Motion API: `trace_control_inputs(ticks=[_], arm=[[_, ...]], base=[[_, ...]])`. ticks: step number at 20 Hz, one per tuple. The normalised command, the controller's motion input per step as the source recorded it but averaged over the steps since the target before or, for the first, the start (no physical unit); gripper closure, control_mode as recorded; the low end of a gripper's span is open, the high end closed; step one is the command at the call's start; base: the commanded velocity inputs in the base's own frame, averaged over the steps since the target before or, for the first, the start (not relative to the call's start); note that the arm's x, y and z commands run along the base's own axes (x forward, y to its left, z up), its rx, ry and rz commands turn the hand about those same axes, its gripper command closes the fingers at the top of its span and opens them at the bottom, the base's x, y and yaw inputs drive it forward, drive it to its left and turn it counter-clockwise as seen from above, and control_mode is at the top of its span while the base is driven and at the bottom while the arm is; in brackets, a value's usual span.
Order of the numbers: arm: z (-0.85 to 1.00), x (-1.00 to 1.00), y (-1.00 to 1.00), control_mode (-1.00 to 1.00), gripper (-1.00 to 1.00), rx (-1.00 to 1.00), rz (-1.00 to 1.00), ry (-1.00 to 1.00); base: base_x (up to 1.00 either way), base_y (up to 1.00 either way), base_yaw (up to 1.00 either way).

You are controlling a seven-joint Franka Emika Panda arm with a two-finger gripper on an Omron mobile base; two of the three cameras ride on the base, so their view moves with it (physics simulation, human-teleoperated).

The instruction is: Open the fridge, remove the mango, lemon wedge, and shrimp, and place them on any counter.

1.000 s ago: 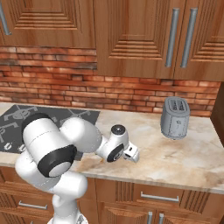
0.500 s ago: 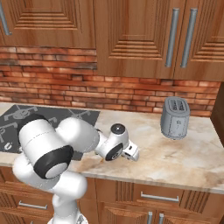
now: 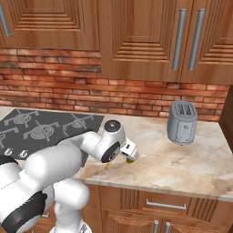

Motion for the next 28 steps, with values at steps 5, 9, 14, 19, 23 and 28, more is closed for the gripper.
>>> trace_control_inputs(ticks=[5, 9, 14, 19, 23, 28], arm=[[1.0, -0.19, 0.55, -1.0, -1.0, 0.0, 0.0, 0.0], [1.0, -0.32, 0.56, -1.0, -1.0, 0.0, 0.0, 0.0], [1.0, -0.28, 0.61, -1.0, -1.0, 0.0, 0.01, 0.0], [1.0, -0.3, 0.54, -1.0, -1.0, 0.0, 0.03, 0.0], [1.0, -0.32, 0.45, -1.0, -1.0, 0.0, 0.08, 0.0], [0.88, -0.41, 0.25, -1.0, -1.0, 0.0, 0.15, -0.03]], base=[[0.0, 0.0, 0.0], [0.0, 0.0, 0.0], [0.0, 0.0, 0.0], [0.0, 0.0, 0.0], [0.0, 0.0, 0.0], [0.0, 0.0, 0.0]])
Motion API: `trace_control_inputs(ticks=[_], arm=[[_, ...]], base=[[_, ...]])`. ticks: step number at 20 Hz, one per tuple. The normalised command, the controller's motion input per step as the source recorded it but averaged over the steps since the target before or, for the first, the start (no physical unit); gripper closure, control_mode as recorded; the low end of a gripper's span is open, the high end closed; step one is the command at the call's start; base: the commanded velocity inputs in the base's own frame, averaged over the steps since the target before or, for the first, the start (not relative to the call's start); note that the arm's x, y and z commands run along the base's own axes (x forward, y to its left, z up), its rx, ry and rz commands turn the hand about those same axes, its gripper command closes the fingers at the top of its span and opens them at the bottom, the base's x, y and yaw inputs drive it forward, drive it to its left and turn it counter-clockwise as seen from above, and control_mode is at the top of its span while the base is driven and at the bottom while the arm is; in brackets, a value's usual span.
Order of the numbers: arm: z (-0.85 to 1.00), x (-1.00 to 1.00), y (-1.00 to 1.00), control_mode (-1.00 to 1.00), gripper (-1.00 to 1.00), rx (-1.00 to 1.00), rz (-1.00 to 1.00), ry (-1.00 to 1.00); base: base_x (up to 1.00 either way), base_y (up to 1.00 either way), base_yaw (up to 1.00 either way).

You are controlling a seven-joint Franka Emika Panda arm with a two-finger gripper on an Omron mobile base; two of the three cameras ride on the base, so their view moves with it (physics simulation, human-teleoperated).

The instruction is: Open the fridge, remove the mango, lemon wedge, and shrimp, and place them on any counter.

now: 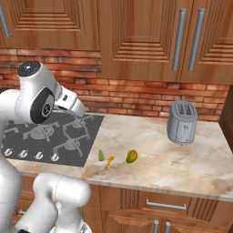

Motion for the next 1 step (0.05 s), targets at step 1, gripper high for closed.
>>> trace_control_inputs(ticks=[1], arm=[[0.51, -0.6, 0.23, -1.0, -1.0, 0.0, 0.19, -0.13]], base=[[0.0, 0.0, 0.0]])
